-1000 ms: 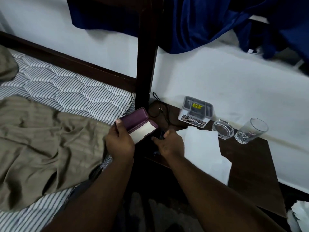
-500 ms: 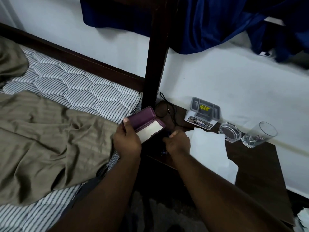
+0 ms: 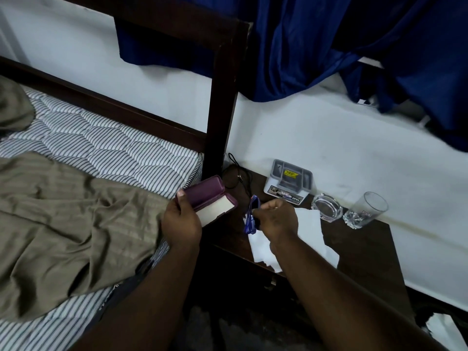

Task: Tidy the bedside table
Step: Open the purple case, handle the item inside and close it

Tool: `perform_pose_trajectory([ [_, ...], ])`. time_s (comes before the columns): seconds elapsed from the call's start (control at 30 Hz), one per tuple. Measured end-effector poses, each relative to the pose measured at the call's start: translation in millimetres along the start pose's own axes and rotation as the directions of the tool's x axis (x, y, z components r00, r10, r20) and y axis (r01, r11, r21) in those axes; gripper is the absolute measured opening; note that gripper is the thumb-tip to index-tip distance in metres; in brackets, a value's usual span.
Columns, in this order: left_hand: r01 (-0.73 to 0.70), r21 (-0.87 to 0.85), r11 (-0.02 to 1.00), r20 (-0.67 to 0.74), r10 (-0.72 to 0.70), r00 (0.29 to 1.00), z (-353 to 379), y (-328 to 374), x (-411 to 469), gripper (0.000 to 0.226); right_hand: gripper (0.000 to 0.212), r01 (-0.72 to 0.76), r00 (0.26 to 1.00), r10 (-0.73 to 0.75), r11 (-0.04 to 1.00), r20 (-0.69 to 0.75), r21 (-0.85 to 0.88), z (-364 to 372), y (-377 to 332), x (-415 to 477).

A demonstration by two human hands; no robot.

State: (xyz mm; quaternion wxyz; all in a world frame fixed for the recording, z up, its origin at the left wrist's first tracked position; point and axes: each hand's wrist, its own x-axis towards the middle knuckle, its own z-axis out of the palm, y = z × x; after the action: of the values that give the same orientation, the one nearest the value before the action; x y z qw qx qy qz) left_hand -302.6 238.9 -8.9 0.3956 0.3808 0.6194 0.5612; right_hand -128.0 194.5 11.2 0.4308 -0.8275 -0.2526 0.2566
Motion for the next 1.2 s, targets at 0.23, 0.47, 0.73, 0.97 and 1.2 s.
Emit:
perform_pose_trajectory([
  [0.23, 0.125, -0.009, 0.992, 0.304, -0.116, 0.946, -5, 9, -20, 0.047, 0.017, 0.252, 0.968, -0.247, 0.959, 0.047, -0.134, -51, -34, -19],
  [0.47, 0.433, 0.037, 0.901, 0.627, -0.359, 0.691, -8, 19, -44, 0.049, 0.019, 0.655, 0.74, -0.552, 0.721, 0.384, -0.226, -88, -50, -51],
  [0.73, 0.437, 0.138, 0.889, 0.727, -0.39, 0.565, -20, 47, -62, 0.048, 0.017, 0.917, 0.398, -0.684, 0.324, 0.611, -0.235, -121, -54, -82],
  [0.97, 0.324, 0.226, 0.919, 0.763, -0.373, 0.528, -28, 59, -80, 0.053, 0.026, 0.899, 0.417, -0.705, 0.411, 0.573, -0.149, -150, -58, -105],
  [1.2, 0.317, 0.228, 0.92, 0.764, -0.372, 0.528, -24, 71, -103, 0.055, 0.027, 0.855, 0.451, -0.691, 0.516, 0.566, -0.051, -174, -49, -119],
])
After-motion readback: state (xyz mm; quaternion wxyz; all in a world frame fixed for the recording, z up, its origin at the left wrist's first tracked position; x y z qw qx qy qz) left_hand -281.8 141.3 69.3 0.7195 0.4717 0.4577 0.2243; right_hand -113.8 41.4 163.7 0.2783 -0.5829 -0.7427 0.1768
